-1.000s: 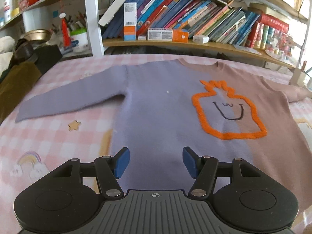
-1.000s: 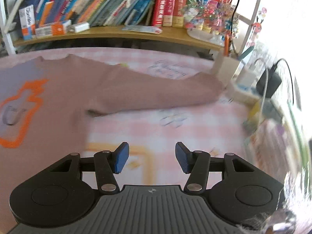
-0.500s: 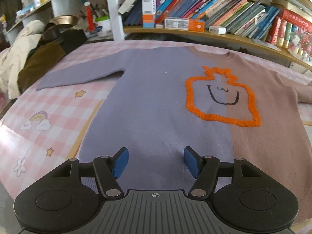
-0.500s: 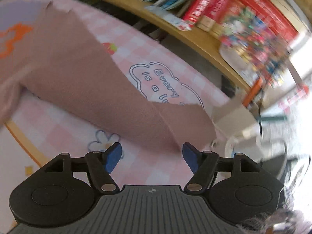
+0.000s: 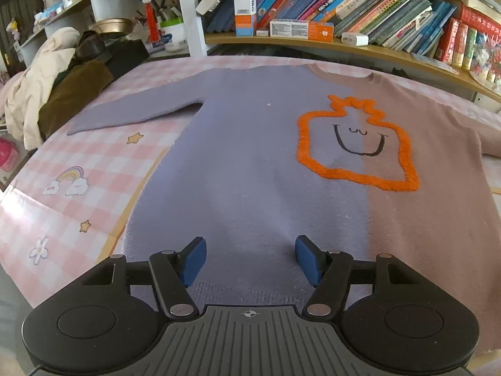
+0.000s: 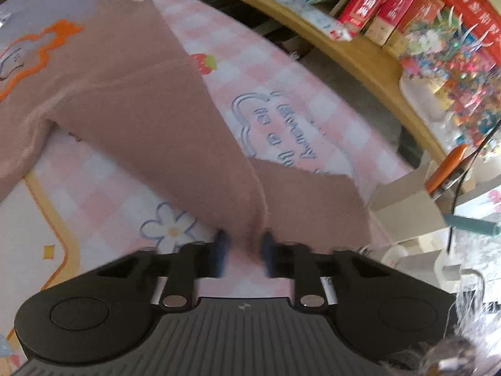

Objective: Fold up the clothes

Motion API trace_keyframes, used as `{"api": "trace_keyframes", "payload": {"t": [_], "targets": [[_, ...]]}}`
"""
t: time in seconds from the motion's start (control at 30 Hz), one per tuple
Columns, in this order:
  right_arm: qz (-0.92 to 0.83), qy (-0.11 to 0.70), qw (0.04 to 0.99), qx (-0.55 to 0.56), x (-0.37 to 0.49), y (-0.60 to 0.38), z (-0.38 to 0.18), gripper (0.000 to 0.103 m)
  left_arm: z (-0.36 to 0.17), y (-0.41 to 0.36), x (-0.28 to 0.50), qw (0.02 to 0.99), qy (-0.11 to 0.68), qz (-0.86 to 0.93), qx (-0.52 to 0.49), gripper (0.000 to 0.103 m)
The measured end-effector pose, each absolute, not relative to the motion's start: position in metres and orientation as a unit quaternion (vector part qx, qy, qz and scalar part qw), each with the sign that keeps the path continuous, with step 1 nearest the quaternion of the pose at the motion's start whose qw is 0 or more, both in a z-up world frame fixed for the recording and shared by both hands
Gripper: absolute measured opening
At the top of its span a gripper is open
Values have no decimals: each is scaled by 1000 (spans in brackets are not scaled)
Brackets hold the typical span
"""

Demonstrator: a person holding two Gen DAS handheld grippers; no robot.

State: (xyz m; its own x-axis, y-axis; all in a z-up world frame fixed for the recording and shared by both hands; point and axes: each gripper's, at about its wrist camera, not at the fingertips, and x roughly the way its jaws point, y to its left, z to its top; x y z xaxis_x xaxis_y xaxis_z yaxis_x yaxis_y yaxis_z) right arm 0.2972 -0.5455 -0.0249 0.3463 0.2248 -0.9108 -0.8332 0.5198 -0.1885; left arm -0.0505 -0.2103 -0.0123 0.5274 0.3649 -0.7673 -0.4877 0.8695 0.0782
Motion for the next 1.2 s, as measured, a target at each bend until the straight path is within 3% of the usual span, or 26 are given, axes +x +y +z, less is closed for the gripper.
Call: {"api": "trace_keyframes", "payload": {"t": [0.17,0.43,0.53,0.73,0.93,1.2], "targets": [[396,474,743,-258,286,-546,10,10,-12,-211,-51,872,420,242,-73,64],[526,422,731,105,266,-529,97,10,-11,-215,-49,874,416,239,-71,64],[496,417,746,156,275,-507,95,11,-10,-216,-49,876,414,237,-70,64],[340,409,843,84,311,-482,61,18,-7,-218,-56,877,407,246,-70,64],[305,415,855,66,334,-512,44,46,-8,-217,-58,874,409,253,-75,64],[285,443,848,-63,319,-557,30,53,-11,-227,-45,879,412,229,-65,64]]}}
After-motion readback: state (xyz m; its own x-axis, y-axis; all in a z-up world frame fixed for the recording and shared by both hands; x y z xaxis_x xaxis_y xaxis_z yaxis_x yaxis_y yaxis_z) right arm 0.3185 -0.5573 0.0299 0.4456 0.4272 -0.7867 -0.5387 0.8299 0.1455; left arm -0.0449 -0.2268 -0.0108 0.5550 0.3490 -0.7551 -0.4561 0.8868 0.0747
